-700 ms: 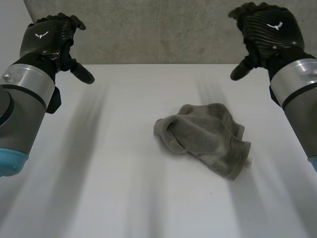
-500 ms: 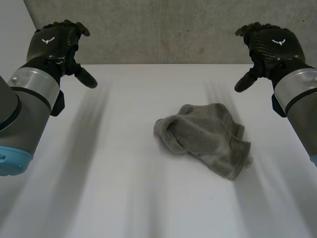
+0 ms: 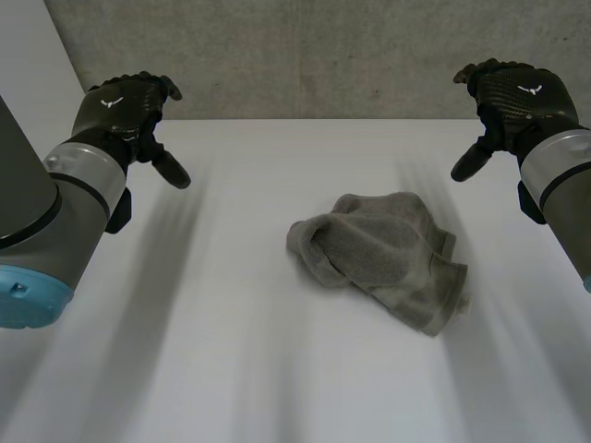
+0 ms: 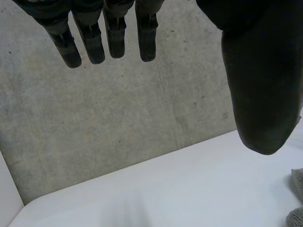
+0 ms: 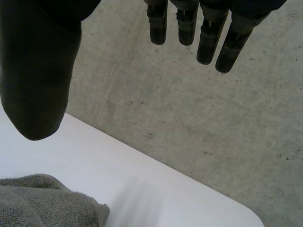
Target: Fold the towel.
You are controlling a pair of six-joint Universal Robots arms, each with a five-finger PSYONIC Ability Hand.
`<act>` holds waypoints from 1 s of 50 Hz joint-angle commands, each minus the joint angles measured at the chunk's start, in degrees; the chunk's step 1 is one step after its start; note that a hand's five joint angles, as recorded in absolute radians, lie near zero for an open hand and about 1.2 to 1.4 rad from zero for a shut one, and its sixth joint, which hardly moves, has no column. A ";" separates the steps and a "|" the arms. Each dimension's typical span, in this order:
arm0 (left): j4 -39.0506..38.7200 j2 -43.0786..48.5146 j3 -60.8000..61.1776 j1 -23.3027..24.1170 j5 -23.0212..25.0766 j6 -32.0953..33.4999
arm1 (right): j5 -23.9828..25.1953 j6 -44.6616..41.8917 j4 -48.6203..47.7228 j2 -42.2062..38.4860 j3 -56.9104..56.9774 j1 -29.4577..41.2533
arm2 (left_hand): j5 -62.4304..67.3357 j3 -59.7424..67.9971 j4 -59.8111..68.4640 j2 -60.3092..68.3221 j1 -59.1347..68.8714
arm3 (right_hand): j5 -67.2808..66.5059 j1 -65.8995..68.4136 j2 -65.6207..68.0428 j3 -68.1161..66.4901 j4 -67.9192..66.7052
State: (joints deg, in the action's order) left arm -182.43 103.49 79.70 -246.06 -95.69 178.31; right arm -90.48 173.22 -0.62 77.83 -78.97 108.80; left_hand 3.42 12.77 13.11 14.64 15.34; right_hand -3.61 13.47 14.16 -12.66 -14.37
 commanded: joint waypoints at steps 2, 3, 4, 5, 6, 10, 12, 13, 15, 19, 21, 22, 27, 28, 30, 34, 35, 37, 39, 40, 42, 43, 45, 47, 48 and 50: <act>-0.73 0.83 0.54 0.23 1.89 -0.07 | 3.38 0.19 -0.09 -0.31 -0.31 -0.08 | -2.20 -2.77 -3.11 -3.42 -4.12 | 3.61 -3.47 -4.16 2.66 4.37; -0.73 0.83 0.54 0.23 1.91 -0.07 | 5.03 0.54 -0.17 -0.66 -0.40 -0.25 | -2.20 -2.77 -3.11 -3.42 -4.12 | 3.61 -3.47 -4.16 2.66 4.37; -1.08 1.62 0.63 0.23 3.99 -0.07 | 6.79 0.89 0.09 -1.45 -0.31 -0.78 | -2.20 -2.77 -3.11 -3.42 -4.12 | 3.61 -3.47 -4.16 2.66 4.37; -1.43 2.58 0.63 0.23 6.80 -0.07 | 6.81 0.89 0.09 -1.45 -0.31 -0.78 | -2.20 -2.77 -3.11 -3.42 -4.12 | 3.61 -3.47 -4.16 2.66 4.37; -1.44 2.59 0.63 0.23 6.83 -0.07 | 8.72 0.98 0.35 -2.58 -0.05 -1.04 | -2.20 -2.77 -3.11 -3.42 -4.12 | 3.61 -3.47 -4.16 2.66 4.37; -1.87 6.36 0.63 0.23 16.38 -0.16 | 12.08 2.03 2.02 -5.58 0.48 -1.13 | -2.20 -2.77 -3.11 -3.42 -4.12 | 3.61 -3.47 -4.16 2.66 4.37; -2.14 8.04 0.45 0.23 19.13 -0.07 | 14.96 3.69 4.39 -9.43 1.27 -1.22 | -2.20 -2.77 -3.11 -3.42 -4.12 | 3.61 -3.47 -4.16 2.66 4.37; -2.75 9.61 0.10 0.23 21.48 -0.07 | 16.20 4.49 4.74 -11.45 1.36 -1.22 | -2.20 -2.77 -3.11 -3.42 -4.12 | 3.61 -3.47 -4.16 2.66 4.37; -3.55 11.56 -0.51 0.23 23.79 0.02 | 17.43 4.76 4.75 -13.39 1.45 -0.96 | -2.20 -2.77 -3.11 -3.42 -4.12 | 3.61 -3.47 -4.16 2.66 4.37; -7.14 17.25 -3.23 0.32 27.21 -0.07 | 19.81 4.41 4.83 -17.01 1.27 -0.08 | -2.20 -2.77 -3.11 -3.42 -4.12 | 3.61 -3.47 -4.16 2.66 4.37; -7.76 19.45 -4.54 0.32 28.00 -0.07 | 20.52 4.06 4.92 -19.29 0.58 2.19 | -2.03 -2.77 -3.11 -3.25 -3.95 | 3.61 -3.47 -4.16 2.66 4.37; -7.76 21.82 -6.04 0.40 28.88 -0.07 | 20.52 4.06 4.92 -19.30 0.57 2.21 | -2.03 -2.77 -3.11 -3.25 -3.95 | 3.61 -3.47 -4.16 2.66 4.37; -7.33 26.66 -8.86 1.54 30.73 -0.07 | 20.52 2.12 4.40 -19.91 -1.01 4.32 | -1.69 -2.77 -3.11 -2.92 -3.61 | -22.88 23.02 22.33 2.66 4.37; -7.33 26.67 -8.86 1.55 30.73 -0.07 | 20.61 0.73 3.96 -19.82 -1.53 4.32 | -1.69 -2.77 -3.11 -2.92 -3.61 | -39.37 39.51 38.82 2.66 4.37; -7.41 28.16 -9.30 1.98 30.91 0.02 | 20.61 -1.04 3.60 -19.56 -2.15 4.32 | -1.52 -2.77 -3.11 -2.75 -3.44 | -54.50 54.65 53.95 2.66 4.37; -7.50 28.26 -9.04 1.99 30.91 0.37 | 21.39 -6.74 3.87 -15.62 -5.22 4.23 | -1.52 -2.77 -3.11 -2.75 -3.44 | -66.39 66.53 65.84 2.66 4.37; -7.50 28.00 -8.69 1.99 30.91 0.63 | 21.40 -6.76 3.87 -15.60 -5.23 4.23 | -1.52 -2.77 -3.11 -2.75 -3.44 | -66.39 66.53 65.84 2.66 4.37; -7.41 27.73 -8.51 2.07 30.82 0.89 | 22.01 -10.25 3.78 -10.79 -9.86 3.62 | -1.52 -2.77 -3.11 -2.75 -3.44 | -66.39 66.53 65.84 2.66 4.37; -7.24 27.29 -8.34 2.25 30.82 1.07 | 22.80 -12.79 3.95 -8.25 -12.59 3.61 | -1.52 -2.77 -3.11 -2.75 -3.44 | -66.39 66.53 65.84 2.66 4.37; -7.06 26.94 -8.08 2.51 30.74 1.16 | 24.28 -16.39 4.39 -5.87 -15.22 3.35 | -1.69 -2.77 -3.11 -2.91 -3.61 | -66.39 66.53 65.84 2.66 4.37; -6.97 26.41 -7.37 2.43 30.82 1.16 | 25.86 -20.86 5.27 -4.11 -17.77 2.92 | -1.69 -2.77 -3.11 -2.92 -3.61 | -66.39 66.53 65.84 2.66 4.37; -7.06 25.89 -6.67 2.34 30.91 1.16 | 26.75 -25.95 6.49 -2.79 -19.97 1.95 | -1.69 -2.77 -3.11 -2.92 -3.61 | -66.39 66.53 65.84 2.66 4.37; -7.06 25.45 -6.06 2.34 30.91 1.25 | 26.93 -30.96 7.72 -1.99 -21.47 0.38 | -1.86 -2.77 -3.11 -3.08 -3.78 | -66.39 66.53 65.84 2.66 4.37; -6.89 25.27 -5.70 2.51 30.91 1.25 | 26.24 -35.36 8.78 -1.46 -22.53 -1.73 | -1.86 -2.77 -3.11 -3.08 -3.78 | -53.46 53.60 52.91 2.66 4.37; -6.89 25.09 -5.27 2.69 31.00 1.25 | 25.80 -38.63 9.66 -1.28 -23.33 -4.10 | -1.86 -2.77 -3.11 -3.08 -3.78 | -23.52 23.66 22.97 2.66 4.37; -6.89 25.09 -4.73 2.87 31.00 1.25 | 25.27 -39.44 9.93 -1.02 -23.60 -5.69 | -1.86 -2.77 -3.11 -3.08 -3.78 | -10.89 11.04 10.34 2.66 4.37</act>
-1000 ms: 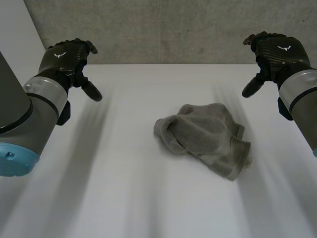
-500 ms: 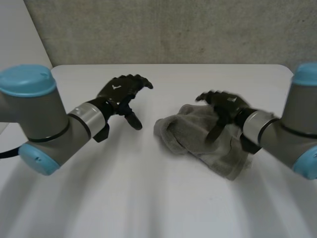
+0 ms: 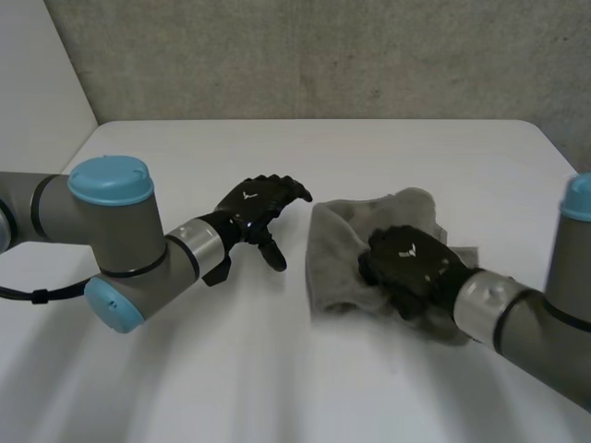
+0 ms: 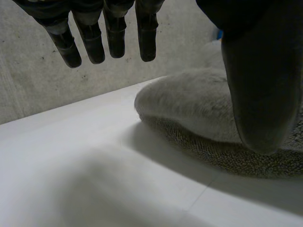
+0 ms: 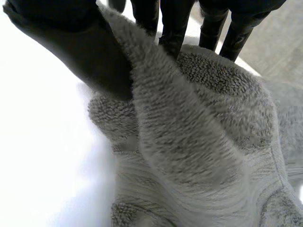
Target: Fold the towel.
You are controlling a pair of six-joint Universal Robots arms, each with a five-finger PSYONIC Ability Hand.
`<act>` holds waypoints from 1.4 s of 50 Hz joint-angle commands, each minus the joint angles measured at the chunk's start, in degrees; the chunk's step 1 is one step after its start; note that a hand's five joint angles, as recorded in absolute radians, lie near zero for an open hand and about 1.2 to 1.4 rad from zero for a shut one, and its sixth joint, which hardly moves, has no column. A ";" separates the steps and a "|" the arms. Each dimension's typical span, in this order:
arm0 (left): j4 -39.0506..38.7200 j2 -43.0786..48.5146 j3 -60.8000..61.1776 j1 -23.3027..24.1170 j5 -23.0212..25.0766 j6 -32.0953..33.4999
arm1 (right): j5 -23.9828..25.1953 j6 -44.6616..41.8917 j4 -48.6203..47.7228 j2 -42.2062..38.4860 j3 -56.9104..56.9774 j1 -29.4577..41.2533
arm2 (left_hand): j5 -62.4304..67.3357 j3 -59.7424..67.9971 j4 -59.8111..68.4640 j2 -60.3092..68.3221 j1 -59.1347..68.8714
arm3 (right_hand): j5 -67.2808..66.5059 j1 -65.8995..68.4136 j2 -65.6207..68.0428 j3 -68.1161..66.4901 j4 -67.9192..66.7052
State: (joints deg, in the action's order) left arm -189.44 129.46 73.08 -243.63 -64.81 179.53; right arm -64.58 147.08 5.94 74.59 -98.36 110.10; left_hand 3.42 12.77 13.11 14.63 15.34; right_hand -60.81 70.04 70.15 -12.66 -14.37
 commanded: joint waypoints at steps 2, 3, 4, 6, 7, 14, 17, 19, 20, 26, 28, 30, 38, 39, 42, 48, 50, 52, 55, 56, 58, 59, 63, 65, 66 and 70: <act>0.12 -0.88 2.25 1.75 0.12 0.11 | -1.17 -12.96 3.38 2.49 -4.12 -8.23 | -1.85 -2.77 -3.11 -3.07 -3.78 | 48.78 -48.02 -48.12 2.66 4.37; 0.12 -0.88 2.25 1.75 0.12 0.12 | -1.43 -12.35 3.55 2.66 -3.86 -9.02 | -1.85 -2.77 -3.11 -3.07 -3.78 | 54.11 -53.35 -53.45 2.66 4.37; 0.12 -0.88 2.33 2.45 0.12 0.20 | -1.43 -12.35 3.56 2.67 -3.86 -9.03 | -1.85 -2.77 -3.11 -3.07 -3.78 | 54.16 -53.40 -53.51 2.66 4.37; 0.12 -0.79 2.33 3.07 0.03 0.55 | -1.26 -10.34 3.73 3.36 -3.77 -9.38 | -1.69 -2.77 -3.11 -2.90 -3.61 | 60.81 -60.04 -60.15 2.66 4.37; 0.03 -0.79 2.33 3.51 0.03 0.64 | -0.91 -9.19 3.73 4.33 -3.86 -9.64 | -1.69 -2.77 -3.11 -2.90 -3.61 | 60.81 -60.04 -60.15 2.66 4.37; -0.58 -0.53 1.01 4.65 -0.59 1.87 | -0.20 -4.97 3.82 8.55 -4.56 -12.36 | -1.01 -2.77 -3.11 -2.22 -2.93 | 60.81 -60.04 -60.15 2.66 4.37; -0.50 0.09 -1.01 5.09 -0.23 3.10 | 0.15 -1.38 3.56 9.08 -4.56 -14.46 | -1.01 -2.77 -3.11 -2.22 -2.93 | 60.81 -60.04 -60.15 2.66 4.37; -0.41 0.70 -2.41 5.44 -0.15 3.72 | 0.24 0.99 3.38 8.99 -4.39 -15.26 | -1.01 -2.77 -3.11 -2.22 -2.93 | 60.81 -60.04 -60.15 2.66 4.37; -0.32 1.83 -4.07 5.71 -0.15 4.50 | 0.15 3.36 3.12 9.08 -4.21 -15.79 | -1.01 -2.77 -3.11 -2.22 -2.93 | 60.81 -60.04 -60.15 2.66 4.37; 1.96 6.76 -11.54 5.62 -0.32 6.09 | -0.11 9.71 0.39 6.80 -4.12 -15.88 | -0.68 -2.77 -3.11 -1.89 -2.60 | 60.39 -59.62 -59.73 2.66 4.37; 2.75 7.99 -13.38 5.62 -0.32 6.18 | -0.81 12.95 -2.67 4.00 -3.95 -15.62 | -0.51 -2.77 -3.11 -1.72 -2.43 | 59.89 -59.12 -59.23 2.66 4.37; 3.46 9.23 -15.16 5.62 -0.32 6.18 | -0.90 14.27 -3.21 3.29 -3.69 -15.62 | -0.34 -2.77 -3.11 -1.55 -2.26 | 59.38 -58.62 -58.73 2.66 4.37; 4.87 13.97 -22.10 5.53 0.21 6.36 | 4.35 12.02 1.95 3.98 -4.30 -15.62 | 1.00 -2.77 -3.11 -0.21 -0.92 | 52.65 -51.89 -51.99 2.66 4.37; 4.78 14.67 -23.23 5.53 0.55 6.44 | 6.63 8.52 5.54 4.77 -4.39 -16.14 | 1.17 -2.77 -3.11 -0.04 -0.75 | 52.48 -51.72 -51.83 2.66 4.37; 4.86 16.34 -25.87 5.53 1.69 6.88 | 10.15 1.57 13.45 5.74 -4.21 -16.49 | 2.18 -2.77 -3.11 0.96 0.26 | 39.63 -38.87 -38.97 2.66 4.37; 4.95 19.15 -29.48 5.53 2.49 7.06 | 12.54 -4.44 20.78 5.83 -3.77 -20.80 | 3.86 -2.77 -3.11 2.65 1.94 | 33.14 -32.37 -32.48 2.66 4.37; 5.13 19.86 -30.09 5.53 2.58 7.06 | 12.72 -4.44 20.35 5.65 -3.25 -22.38 | 4.86 -2.77 -3.11 3.65 2.94 | 38.66 -37.90 -38.00 2.66 4.37; 5.31 20.48 -30.54 5.53 2.58 7.06 | 12.63 -4.35 20.00 5.65 -3.07 -22.65 | 5.38 -2.77 -3.11 4.17 3.46 | 41.85 -41.09 -41.19 2.66 4.37; 5.83 21.36 -30.98 5.53 2.58 7.06 | 12.81 -4.35 19.99 5.83 -2.81 -22.91 | 7.40 -2.77 -3.11 6.19 5.48 | 43.56 -42.80 -42.90 2.66 4.37; 6.09 21.71 -31.06 5.53 2.58 7.06 | 12.81 -4.35 19.99 5.83 -2.81 -22.91 | 8.23 -2.77 -3.11 7.02 6.31 | 43.57 -42.80 -42.91 2.66 4.37; 6.18 22.06 -31.07 5.53 2.58 7.15 | 13.07 -4.44 19.90 6.00 -2.98 -22.82 | 8.74 -2.77 -3.11 7.53 6.82 | 43.90 -43.14 -43.24 2.66 4.37; 6.18 22.23 -31.07 5.53 2.75 7.32 | 13.07 -4.44 19.90 6.01 -2.98 -22.82 | 8.91 -2.77 -3.11 7.70 6.99 | 43.90 -43.14 -43.24 2.66 4.37; 6.27 22.50 -31.15 5.53 3.81 8.64 | 14.30 -4.35 19.99 7.05 -3.07 -22.65 | 8.91 -2.77 -3.11 7.70 6.99 | 43.90 -43.14 -43.24 2.66 4.37; 6.36 22.59 -31.24 5.62 4.16 9.70 | 14.48 -4.35 19.99 7.32 -3.24 -22.74 | 8.91 -2.77 -3.11 7.70 6.99 | 43.90 -43.14 -43.24 2.66 4.37; 6.36 22.59 -31.42 5.62 4.16 10.65 | 14.56 -4.35 19.90 7.32 -3.25 -22.91 | 9.91 -2.77 -3.11 8.70 7.99 | 43.90 -43.14 -43.24 2.66 4.37; 6.45 22.50 -31.33 5.62 4.16 11.80 | 14.65 -4.35 19.64 7.32 -3.25 -23.18 | 27.52 -2.77 -3.11 26.31 25.60 | 43.90 -43.14 -43.24 2.66 4.37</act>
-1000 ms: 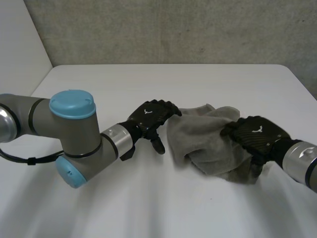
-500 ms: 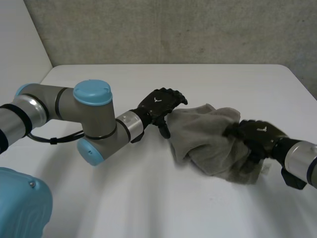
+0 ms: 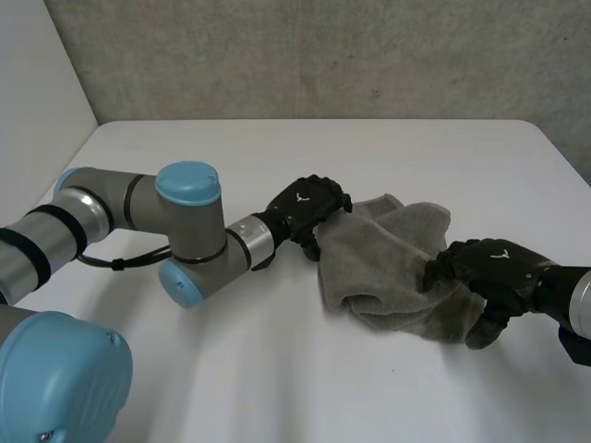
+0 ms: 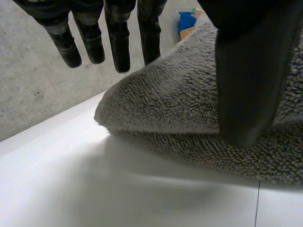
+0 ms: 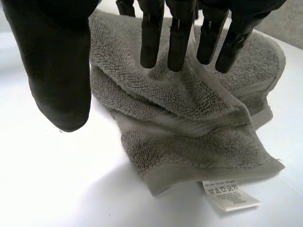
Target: Fold the towel.
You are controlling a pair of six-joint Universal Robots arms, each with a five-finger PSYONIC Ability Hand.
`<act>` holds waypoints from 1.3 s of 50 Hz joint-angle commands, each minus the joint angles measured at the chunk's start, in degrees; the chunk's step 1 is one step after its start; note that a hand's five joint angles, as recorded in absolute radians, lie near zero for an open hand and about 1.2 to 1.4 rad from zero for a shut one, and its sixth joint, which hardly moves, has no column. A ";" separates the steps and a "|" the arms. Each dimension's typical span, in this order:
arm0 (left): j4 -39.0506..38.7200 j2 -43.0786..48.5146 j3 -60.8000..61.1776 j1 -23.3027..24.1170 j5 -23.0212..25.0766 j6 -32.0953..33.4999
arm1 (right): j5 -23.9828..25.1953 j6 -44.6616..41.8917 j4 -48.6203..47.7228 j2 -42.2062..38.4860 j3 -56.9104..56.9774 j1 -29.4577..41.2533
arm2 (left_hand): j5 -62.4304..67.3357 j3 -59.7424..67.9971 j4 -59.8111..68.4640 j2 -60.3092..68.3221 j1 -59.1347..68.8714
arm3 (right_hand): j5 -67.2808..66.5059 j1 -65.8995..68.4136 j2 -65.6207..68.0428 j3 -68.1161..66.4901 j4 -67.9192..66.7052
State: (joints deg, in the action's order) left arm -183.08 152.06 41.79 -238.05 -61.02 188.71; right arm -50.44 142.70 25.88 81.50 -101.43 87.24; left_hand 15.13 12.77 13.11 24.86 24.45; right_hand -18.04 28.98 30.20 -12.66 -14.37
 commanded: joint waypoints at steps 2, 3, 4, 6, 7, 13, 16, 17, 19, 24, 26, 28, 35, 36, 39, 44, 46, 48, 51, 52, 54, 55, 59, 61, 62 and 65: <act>0.09 -0.53 0.14 0.04 0.20 2.72 | 0.34 0.12 -1.08 0.42 0.01 -1.45 | 21.69 -2.77 -3.11 21.97 22.37 | 1.47 -2.41 -3.63 2.66 4.37; 0.09 -0.53 0.14 0.04 0.20 2.72 | 0.34 0.12 -1.09 0.42 0.01 -1.46 | 21.75 -2.77 -3.11 22.03 22.43 | 1.47 -2.41 -3.64 2.66 4.37; 0.09 -0.88 0.40 0.04 -0.07 2.81 | 0.08 0.73 -1.70 0.42 0.09 -1.98 | 26.41 -2.77 -3.11 26.69 27.09 | 1.47 -2.41 -3.64 2.66 4.37; 0.09 -1.33 0.67 0.04 -0.24 2.90 | -0.09 2.21 -2.58 0.50 0.36 -2.42 | 30.33 -2.77 -3.11 30.61 31.01 | 1.47 -2.41 -3.64 2.66 4.37; 0.09 -2.20 1.28 0.04 -0.50 3.07 | -0.18 4.84 -3.72 0.50 0.62 -2.60 | 34.49 -2.77 -3.11 34.77 35.17 | 1.13 -2.08 -3.30 2.66 4.37; -0.26 -7.64 7.68 -0.05 -1.12 4.82 | -0.36 14.71 -8.39 0.50 1.94 -3.48 | 37.23 -2.77 -3.11 37.50 37.91 | 1.13 -2.07 -3.30 2.66 4.37; -0.35 -10.89 12.42 0.04 -1.21 7.28 | -0.97 21.21 -11.90 0.50 2.20 -3.66 | 36.72 -2.77 -3.11 37.00 37.40 | 1.47 -2.41 -3.64 2.66 4.37; -0.35 -10.91 12.44 0.04 -1.21 7.29 | -1.58 24.00 -13.55 0.24 2.29 -3.22 | 36.72 -2.77 -3.11 37.00 37.40 | 1.63 -2.58 -3.80 2.66 4.37; -0.61 -13.97 16.82 0.04 -1.30 10.09 | -2.64 26.40 -14.98 -0.38 2.29 -3.04 | 36.22 -2.77 -3.11 36.50 36.90 | 1.80 -2.75 -3.97 2.66 4.37; -0.53 -17.31 22.36 0.22 -2.35 12.91 | -7.30 30.35 -18.67 -5.03 2.91 -0.41 | 35.88 -2.77 -3.11 36.16 36.56 | 1.64 -2.58 -3.80 2.66 4.37; -0.53 -18.19 24.03 0.22 -3.31 13.26 | -10.02 30.27 -19.89 -7.92 3.34 2.39 | 35.88 -2.77 -3.11 36.16 36.56 | 1.47 -2.41 -3.64 2.66 4.37; -0.53 -18.99 25.63 0.22 -4.46 13.44 | -11.07 30.27 -20.42 -9.24 3.43 3.36 | 35.71 -2.77 -3.11 35.99 36.39 | 0.97 -1.91 -3.14 2.66 4.37; -0.44 -22.59 31.86 -0.31 -7.89 13.62 | -12.22 29.47 -20.95 -12.59 3.70 6.10 | 35.54 -2.77 -3.11 35.82 36.22 | -1.90 0.96 -0.27 2.66 4.37; -0.44 -22.60 31.87 -0.31 -7.89 13.62 | -12.05 29.13 -20.95 -12.68 3.61 6.44 | 35.54 -2.77 -3.11 35.82 36.22 | -2.40 1.45 0.23 2.66 4.37; -0.35 -24.08 33.97 -0.57 -7.98 13.62 | -11.70 28.25 -20.87 -12.68 3.26 6.71 | 35.71 -2.77 -3.11 35.99 36.39 | -17.10 16.16 14.94 2.66 4.37; -0.17 -27.52 36.88 -1.10 -8.07 13.53 | -11.17 24.48 -20.43 -10.67 3.00 7.15 | 36.89 -2.77 -3.11 37.17 37.57 | -51.84 50.90 49.67 2.66 4.37; -0.09 -28.92 38.02 -1.36 -8.07 13.18 | -10.47 22.27 -20.08 -8.99 2.82 7.06 | 37.90 -2.77 -3.11 38.18 38.58 | -51.96 51.02 49.80 2.66 4.37; -0.08 -32.51 40.82 -2.06 -8.07 12.92 | -9.41 19.89 -19.46 -7.32 2.47 6.80 | 46.09 -2.77 -3.11 46.37 46.77 | -51.96 51.02 49.80 2.66 4.37; 0.00 -36.20 43.63 -2.59 -7.98 12.65 | -6.25 15.32 -16.91 -4.33 2.20 6.54 | 54.82 -2.77 -3.11 55.10 55.50 | -51.96 51.02 49.80 2.66 4.37; 0.00 -36.22 43.64 -2.59 -7.98 12.65 | -4.33 13.41 -14.65 -3.11 2.29 6.54 | 54.87 -2.77 -3.11 55.14 55.55 | -51.96 51.02 49.80 2.66 4.37; 0.53 -39.98 46.79 -2.94 -7.98 12.56 | -2.56 11.46 -11.99 -2.05 2.56 6.62 | 54.87 -2.77 -3.11 55.14 55.55 | -51.96 51.02 49.80 2.66 4.37; 0.53 -40.00 46.81 -2.95 -7.98 12.56 | -1.08 9.37 -9.12 -1.09 2.99 6.54 | 54.87 -2.77 -3.11 55.14 55.55 | -51.96 51.02 49.80 2.66 4.37; 2.11 -44.73 51.80 -3.56 -7.54 12.65 | 1.66 4.87 -3.73 -0.02 3.35 6.36 | 54.87 -2.77 -3.11 55.14 55.55 | -51.96 51.02 49.80 2.66 4.37; 2.63 -45.96 53.47 -3.91 -7.45 12.56 | 3.07 -0.82 0.65 0.59 3.61 5.75 | 54.87 -2.77 -3.11 55.14 55.55 | -51.96 51.02 49.80 2.66 4.37; 3.16 -47.37 55.49 -4.61 -7.45 12.56 | 3.07 -0.85 0.67 0.59 3.61 5.75 | 54.87 -2.77 -3.11 55.14 55.55 | -51.96 51.02 49.80 2.66 4.37; 3.95 -49.65 59.79 -5.75 -7.36 12.48 | 3.60 -6.91 4.01 0.68 2.82 5.22 | 54.87 -2.77 -3.11 55.14 55.55 | -51.96 51.02 49.80 2.66 4.37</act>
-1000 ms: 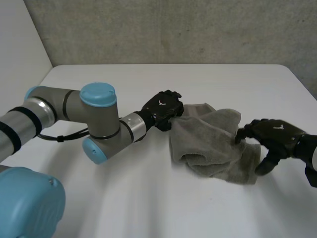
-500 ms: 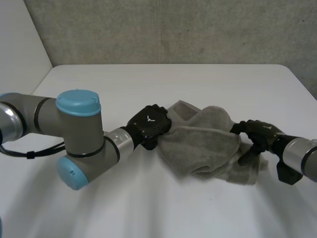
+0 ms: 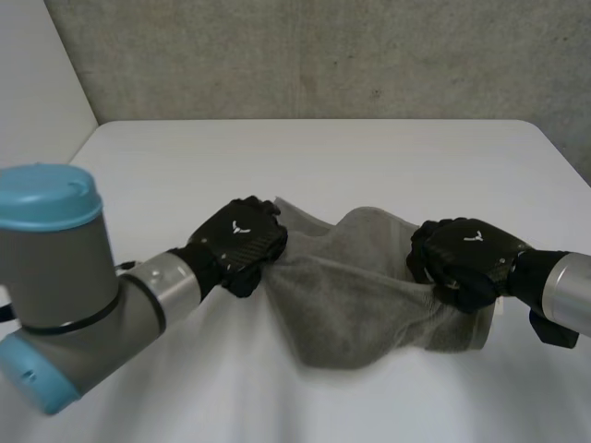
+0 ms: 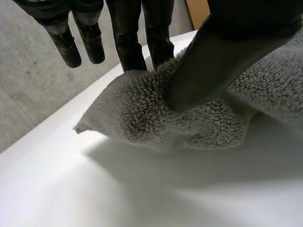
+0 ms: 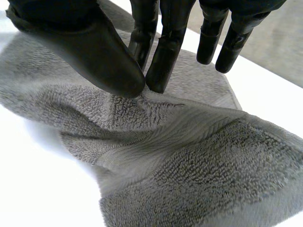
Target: Fold the towel.
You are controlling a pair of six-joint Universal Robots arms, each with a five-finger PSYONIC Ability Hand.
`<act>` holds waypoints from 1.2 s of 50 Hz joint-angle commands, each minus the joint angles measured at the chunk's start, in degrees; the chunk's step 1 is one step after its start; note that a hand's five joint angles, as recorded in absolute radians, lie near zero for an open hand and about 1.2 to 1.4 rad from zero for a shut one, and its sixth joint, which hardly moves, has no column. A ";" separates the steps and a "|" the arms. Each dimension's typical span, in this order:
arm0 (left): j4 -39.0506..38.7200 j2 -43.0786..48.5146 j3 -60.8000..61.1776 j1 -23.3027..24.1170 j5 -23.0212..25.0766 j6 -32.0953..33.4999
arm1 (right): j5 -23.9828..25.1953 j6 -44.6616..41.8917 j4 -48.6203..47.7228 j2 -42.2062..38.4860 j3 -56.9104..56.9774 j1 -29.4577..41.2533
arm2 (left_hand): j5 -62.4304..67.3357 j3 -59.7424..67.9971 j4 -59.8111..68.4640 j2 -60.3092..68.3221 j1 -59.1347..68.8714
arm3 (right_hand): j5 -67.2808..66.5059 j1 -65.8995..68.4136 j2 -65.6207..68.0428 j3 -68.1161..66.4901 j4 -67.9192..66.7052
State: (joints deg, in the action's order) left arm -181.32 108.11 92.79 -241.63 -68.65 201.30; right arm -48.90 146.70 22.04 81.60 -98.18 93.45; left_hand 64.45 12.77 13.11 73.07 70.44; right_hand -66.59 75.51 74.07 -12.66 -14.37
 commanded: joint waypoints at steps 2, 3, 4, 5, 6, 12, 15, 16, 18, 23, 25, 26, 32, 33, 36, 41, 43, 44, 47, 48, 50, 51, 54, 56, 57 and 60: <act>2.20 -6.15 11.16 -2.35 0.27 -0.29 | 1.88 -15.02 9.59 0.31 -0.96 -1.16 | 5.55 -2.77 -3.11 6.93 9.56 | -3.41 4.49 5.93 2.66 4.37; 2.20 -6.15 11.18 -2.36 0.27 -0.29 | 1.88 -15.04 9.60 0.31 -0.96 -1.16 | 5.55 -2.77 -3.11 6.93 9.56 | -3.41 4.49 5.93 2.66 4.37; 2.20 -6.15 13.27 -2.44 0.27 -0.47 | 2.14 -15.91 9.77 -0.21 -1.23 -1.25 | -6.09 -2.77 -3.11 -4.71 -2.07 | -3.41 4.49 5.93 2.66 4.37; 2.20 -6.15 13.29 -2.44 0.27 -0.47 | 2.06 -15.91 9.60 -0.56 -1.32 -1.16 | -6.20 -2.77 -3.11 -4.82 -2.19 | -3.41 4.49 5.93 2.66 4.37; 2.20 -5.98 14.51 -2.36 0.27 -0.47 | 2.05 -15.91 9.60 -0.57 -1.32 -1.16 | -15.86 -2.77 -3.11 -14.48 -11.85 | -3.41 4.49 5.93 2.66 4.37; 1.76 -6.06 14.53 -3.14 0.01 -0.56 | 2.23 -15.74 9.16 -3.29 -0.53 -0.90 | -35.95 -2.77 -3.11 -34.57 -31.94 | -3.41 4.49 5.93 2.66 4.37; 1.59 -6.76 12.77 -4.63 -0.17 -0.73 | 2.14 -15.13 7.50 -3.38 -0.44 -0.81 | -45.86 -2.77 -3.11 -44.48 -41.84 | -3.41 4.49 5.93 2.66 4.37; 1.59 -6.77 12.76 -4.64 -0.17 -0.73 | 2.14 -14.25 6.45 -3.29 -0.44 -0.81 | -45.90 -2.77 -3.11 -44.52 -41.89 | -3.41 4.49 5.93 2.66 4.37; 1.50 -7.47 11.10 -4.90 -0.08 -1.61 | 2.14 -13.11 5.48 -3.29 -0.44 -0.98 | -50.92 -2.77 -3.11 -49.54 -46.91 | -3.41 4.49 5.93 2.66 4.37; -0.86 -7.65 10.56 -4.38 -0.08 -3.45 | 2.14 -9.95 2.49 -3.29 -0.61 -1.16 | -54.65 -2.77 -3.11 -53.27 -50.63 | -3.41 4.49 5.93 2.66 4.37; -2.27 -7.65 10.65 -4.20 -0.08 -3.89 | 2.14 -9.15 1.60 -3.20 -0.70 -1.25 | -54.81 -2.77 -3.11 -53.43 -50.80 | -3.41 4.49 5.93 2.66 4.37; -3.85 -7.39 10.91 -4.11 -0.08 -4.16 | 2.06 -8.28 0.82 -3.20 -0.88 -1.25 | -54.98 -2.77 -3.11 -53.60 -50.97 | -3.41 4.49 5.93 2.66 4.37; -7.47 -5.98 11.09 -4.11 0.36 -3.90 | 1.97 -7.65 0.28 -3.12 -1.23 -1.34 | -55.83 -2.77 -3.11 -54.45 -51.81 | -3.41 4.49 5.93 2.66 4.37; -7.55 -4.76 10.92 -4.11 0.36 -3.72 | 1.97 -7.65 0.28 -3.12 -1.23 -1.34 | -56.32 -2.77 -3.11 -54.94 -52.31 | -3.41 4.49 5.93 2.66 4.37; -7.55 -2.03 10.30 -4.38 0.53 -3.46 | 1.88 -7.56 0.28 -2.85 -1.32 -1.34 | -55.83 -2.77 -3.11 -54.45 -51.82 | -3.41 4.49 5.93 2.66 4.37; -6.77 0.52 9.86 -5.43 1.06 -2.67 | 1.88 -7.21 0.28 -2.76 -1.58 -2.30 | -54.65 -2.77 -3.11 -53.27 -50.64 | -3.41 4.49 5.93 2.66 4.37; -6.24 1.14 9.95 -5.78 1.41 -2.14 | 1.88 -7.21 0.28 -2.76 -1.67 -2.74 | -54.14 -2.77 -3.11 -52.76 -50.13 | -3.41 4.49 5.93 2.66 4.37; -5.54 1.66 10.04 -6.13 1.76 -1.44 | 1.88 -7.21 0.28 -2.68 -1.84 -3.09 | -52.64 -2.77 -3.11 -51.26 -48.63 | -3.41 4.49 5.93 2.66 4.37; -3.96 2.54 10.04 -6.66 2.64 -0.04 | 1.79 -7.21 0.37 -2.76 -2.11 -3.36 | -51.63 -2.77 -3.11 -50.25 -47.61 | -3.41 4.49 5.93 2.66 4.37; -3.95 2.55 10.04 -6.66 2.64 -0.03 | 1.79 -7.21 0.37 -2.76 -2.28 -3.36 | -51.62 -2.77 -3.11 -50.24 -47.61 | -3.41 4.49 5.93 2.66 4.37; -2.73 3.16 9.86 -7.10 3.61 0.93 | 1.79 -7.21 0.37 -2.76 -2.37 -3.53 | -49.28 -2.77 -3.11 -47.90 -45.26 | -3.41 4.49 5.93 2.66 4.37; -2.72 3.16 9.86 -7.10 3.61 0.94 | 1.79 -7.21 0.37 -2.76 -2.46 -3.80 | -49.27 -2.77 -3.11 -47.89 -45.25 | -3.41 4.49 5.93 2.66 4.37; -2.46 3.87 9.60 -7.37 3.87 0.94 | 1.79 -7.21 0.46 -2.68 -2.55 -4.24 | -47.58 -2.77 -3.11 -46.20 -43.57 | -3.41 4.49 5.93 2.66 4.37; -2.54 4.74 9.25 -7.45 4.05 0.94 | 1.79 -7.21 0.72 -2.68 -2.81 -4.85 | -44.24 -2.77 -3.11 -42.86 -40.22 | -3.41 4.49 5.93 2.66 4.37; -2.54 4.75 9.25 -7.45 4.05 0.94 | 1.79 -7.21 0.72 -2.68 -2.81 -4.85 | -44.22 -2.77 -3.11 -42.84 -40.21 | -3.41 4.49 5.93 2.66 4.37; -2.54 6.23 8.55 -7.45 3.96 0.85 | 1.79 -7.21 0.90 -2.59 -2.99 -5.20 | -31.35 -2.77 -3.11 -29.97 -27.34 | -3.41 4.49 5.93 2.66 4.37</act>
State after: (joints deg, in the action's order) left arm -183.81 112.38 102.29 -249.02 -64.73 202.32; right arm -47.11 139.49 22.63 78.91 -100.85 88.98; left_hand 21.71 12.77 13.11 31.57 31.61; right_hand -66.59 75.52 74.07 -12.66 -14.37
